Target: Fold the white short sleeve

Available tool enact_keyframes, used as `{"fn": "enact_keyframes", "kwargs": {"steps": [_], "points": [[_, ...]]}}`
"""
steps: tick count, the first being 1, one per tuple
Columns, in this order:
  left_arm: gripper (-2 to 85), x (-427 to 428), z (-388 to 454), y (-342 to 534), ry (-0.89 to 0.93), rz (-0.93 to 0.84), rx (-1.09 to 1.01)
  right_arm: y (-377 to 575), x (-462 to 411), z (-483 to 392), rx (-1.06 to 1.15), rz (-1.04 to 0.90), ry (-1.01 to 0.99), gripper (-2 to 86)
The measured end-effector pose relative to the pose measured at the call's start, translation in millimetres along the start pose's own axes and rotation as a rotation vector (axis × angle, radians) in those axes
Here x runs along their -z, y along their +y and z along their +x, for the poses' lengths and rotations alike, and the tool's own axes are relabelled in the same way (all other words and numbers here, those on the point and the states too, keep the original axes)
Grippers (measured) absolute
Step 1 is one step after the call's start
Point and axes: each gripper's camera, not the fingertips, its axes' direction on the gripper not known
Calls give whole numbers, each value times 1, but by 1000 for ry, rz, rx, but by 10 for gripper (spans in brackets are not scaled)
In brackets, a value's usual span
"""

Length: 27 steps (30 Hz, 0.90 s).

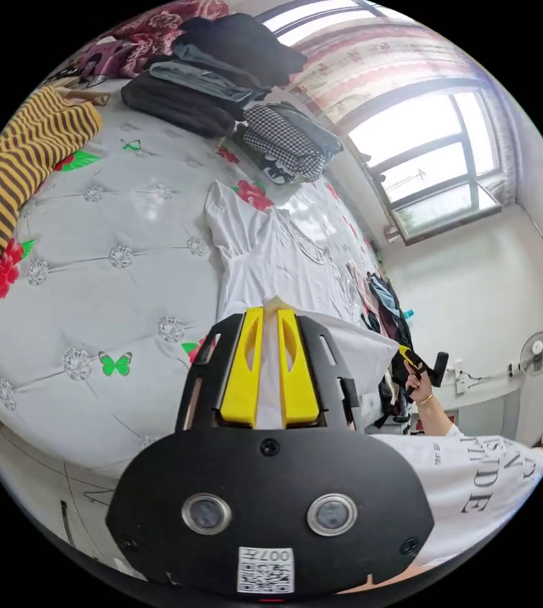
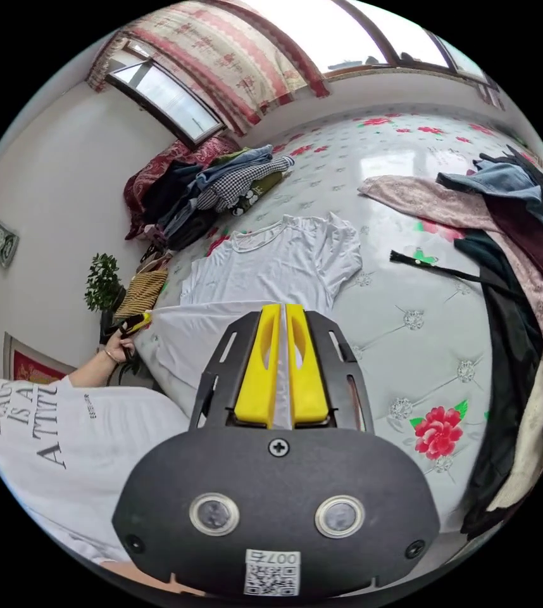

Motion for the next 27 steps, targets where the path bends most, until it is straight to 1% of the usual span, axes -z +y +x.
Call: {"fn": "enact_keyframes", "kwargs": {"steps": [3, 5, 7, 11, 16, 17, 18, 20, 21, 23, 25, 27], "points": [[105, -13, -3, -13, -82, -34, 33, -2, -18, 13, -68, -48, 24, 26], [112, -9, 1, -9, -106, -28, -28, 11, -20, 13, -49, -67, 18, 34], [114, -4, 1, 1, -149, -60, -71, 32, -23, 12, -16, -100, 27, 39], [110, 3, -7, 44, -170, -146, -79, 75, -35, 1, 92, -204, 123, 44], [107, -18, 9, 73, -205, -244, -136, 79, -44, -9, 148, -241, 107, 42], [103, -27, 14, 73, -233, -263, -156, 76, -50, -9, 171, -270, 124, 38], [87, -32, 20, 71, -297, -258, -174, 73, -58, -7, 182, -308, 135, 32], [57, -40, 25, 66, -357, -261, -202, 69, -63, -3, 181, -355, 131, 20], [33, -43, 27, 61, -394, -278, -204, 65, -59, -4, 195, -355, 96, 12], [3, -45, 31, 54, -370, -331, -236, 59, -39, -6, 225, -303, 1, 4], [-4, -34, 38, 48, -338, -299, -274, 52, -7, -7, 223, -207, -45, 1], [-8, -5, 45, 38, -268, -246, -264, 48, 49, -5, 216, -50, -118, -1]]}}
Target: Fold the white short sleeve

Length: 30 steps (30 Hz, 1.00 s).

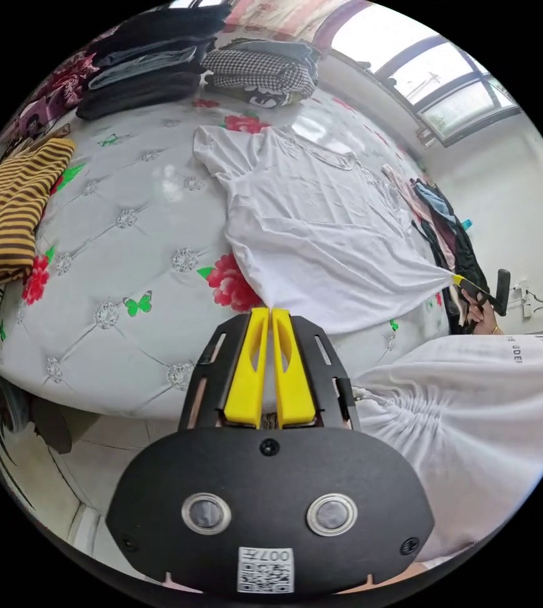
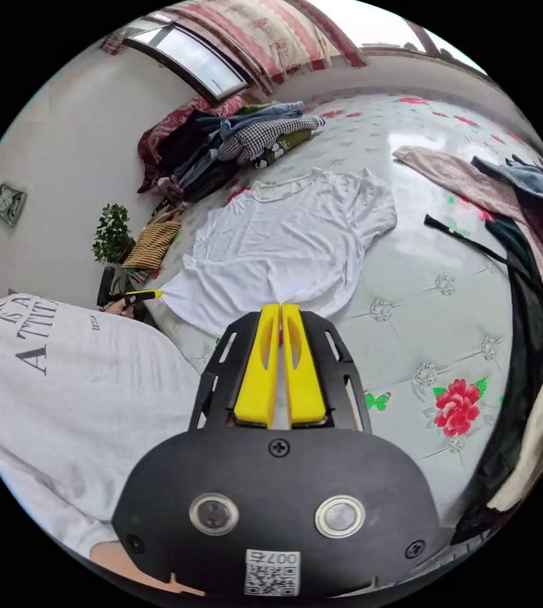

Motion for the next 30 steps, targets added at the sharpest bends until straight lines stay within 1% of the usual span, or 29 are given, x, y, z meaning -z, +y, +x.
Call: {"fn": "enact_keyframes", "kwargs": {"steps": [3, 6, 9, 13, 17, 19, 21, 22, 24, 26, 30], "points": [[-9, 48, 0, 0, 91, 86, -14, 9, 57, -4, -13, 130, -70, -2], [-10, 91, -1, 1, 181, 124, -30, 22, 96, -13, 1, 172, -83, -2], [-10, 115, -8, 3, 227, 131, -37, 32, 115, -6, -35, 146, -104, -3], [-10, 105, -36, -17, 277, 101, 21, 19, 106, 14, -66, 79, -78, -3], [-10, 79, -63, -91, 404, 89, 77, -50, 84, 47, -115, 51, -96, -3], [-10, 82, -65, -134, 415, 110, 89, -88, 87, 58, -158, 106, -114, -3], [-10, 106, -58, -187, 428, 161, 78, -135, 110, 58, -174, 240, -155, -3], [-10, 115, -55, -199, 427, 183, 73, -145, 118, 55, -170, 275, -162, -3], [-10, 162, -38, -233, 420, 281, 21, -178, 153, 37, -116, 392, -178, -2], [-10, 200, -26, -247, 398, 351, -27, -193, 181, 20, -45, 453, -173, -2], [-10, 266, 0, -239, 376, 469, -191, -192, 227, -17, 158, 516, -160, -2]]}}
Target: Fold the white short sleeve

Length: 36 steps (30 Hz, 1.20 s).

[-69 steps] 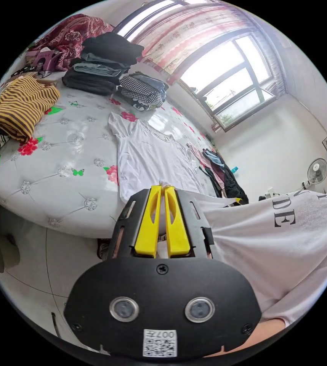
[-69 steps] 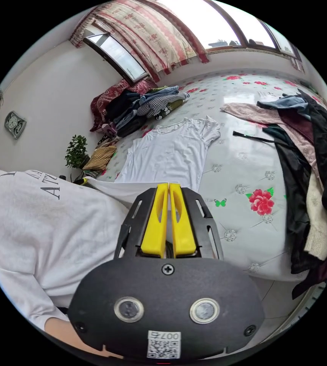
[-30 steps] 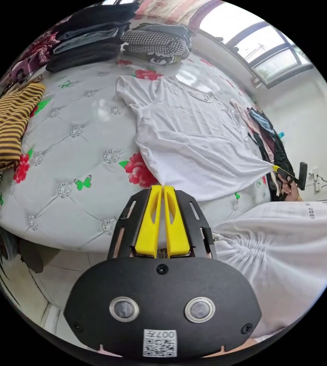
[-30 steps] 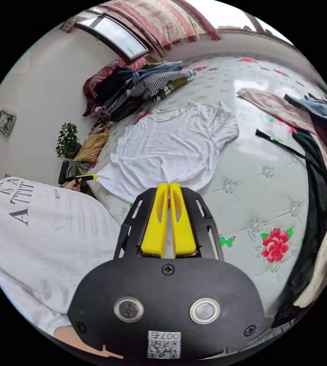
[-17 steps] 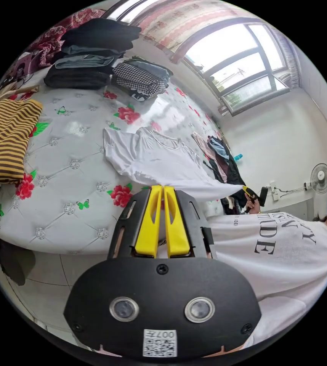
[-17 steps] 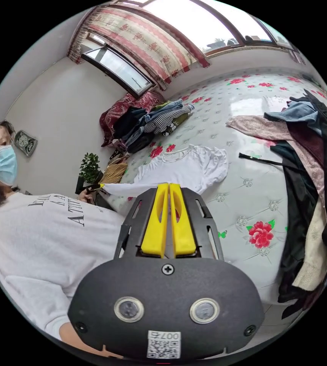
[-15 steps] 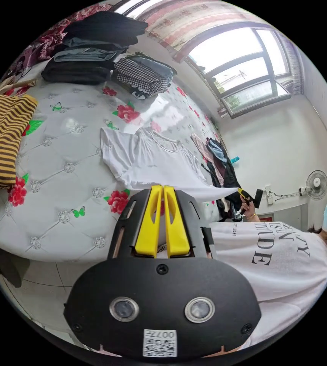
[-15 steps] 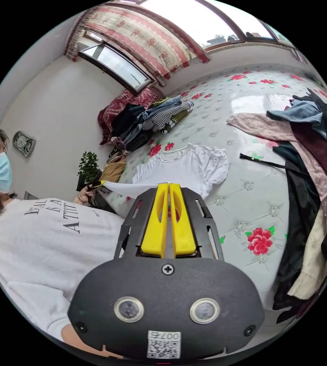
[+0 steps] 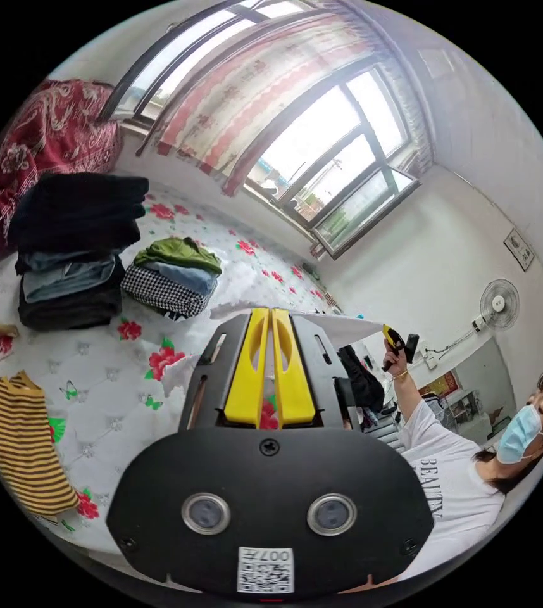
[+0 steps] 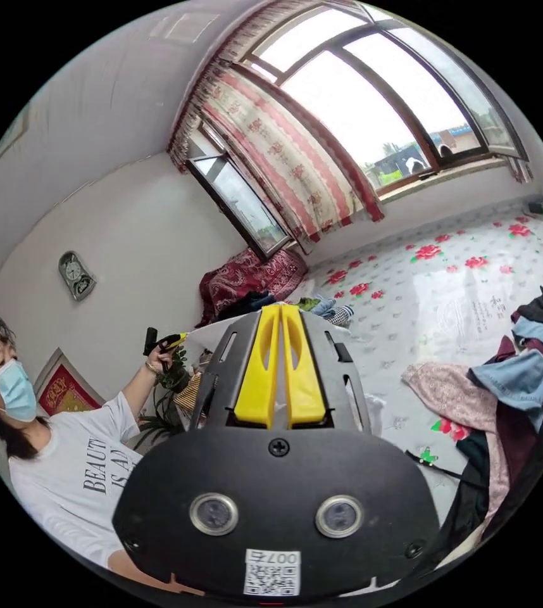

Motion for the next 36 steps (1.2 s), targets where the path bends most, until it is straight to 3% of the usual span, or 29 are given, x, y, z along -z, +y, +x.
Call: {"fn": "enact_keyframes", "kwargs": {"steps": [5, 10, 21, 36], "points": [[-10, 24, 21, 37, -31, -7, -95, 36, 18, -24, 136, -75, 6, -3], [-10, 15, 0, 117, -67, -81, -61, 117, 2, -15, 107, -257, 73, -3], [-10, -35, -92, 368, -99, -277, 441, 339, -32, 48, -383, -523, 84, -2], [-8, -67, -91, 459, -183, -499, 519, 427, -66, 72, -494, -897, 210, -2]]}}
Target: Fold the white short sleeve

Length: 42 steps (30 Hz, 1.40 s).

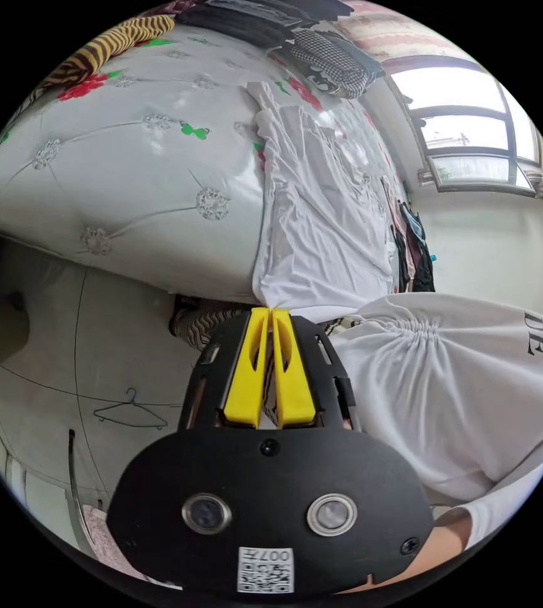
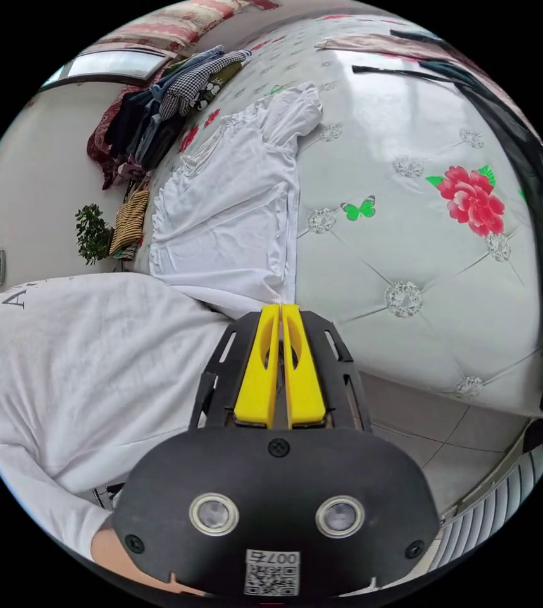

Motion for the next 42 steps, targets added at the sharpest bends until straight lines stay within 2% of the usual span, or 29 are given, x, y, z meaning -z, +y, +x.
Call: {"fn": "enact_keyframes", "kwargs": {"steps": [3, 5, 10, 13, 18, 21, 24, 28, 33, 36, 42], "points": [[-4, -9, 0, 3, -43, -25, 18, -5, -15, 9, -42, -90, 9, -2], [2, -10, -1, 8, -57, -36, 36, -6, -12, 12, -53, -83, 19, -1], [25, -2, -1, 25, -91, -20, 105, -16, 17, 17, -70, 76, 13, 5], [35, 12, 24, 8, -139, 39, 40, -40, 29, 10, -30, 211, 9, 12], [61, 27, 88, -93, -268, 146, -190, -143, 31, -31, 131, 342, 76, 34], [84, 23, 105, -161, -323, 186, -250, -212, 27, -60, 200, 384, 110, 42], [92, 13, 107, -222, -395, 190, -246, -279, 8, -90, 250, 351, 214, 49], [99, -4, 107, -272, -398, 193, -244, -346, -29, -110, 283, 254, 272, 55], [73, -47, 109, -299, -567, 61, -290, -394, -99, -119, 340, 15, 374, 32], [2, -50, 114, -292, -668, 93, -339, -388, -108, -123, 383, 69, 491, 9], [-9, -33, 89, -313, -559, 168, -253, -419, -103, -100, 273, 118, 538, -1]]}}
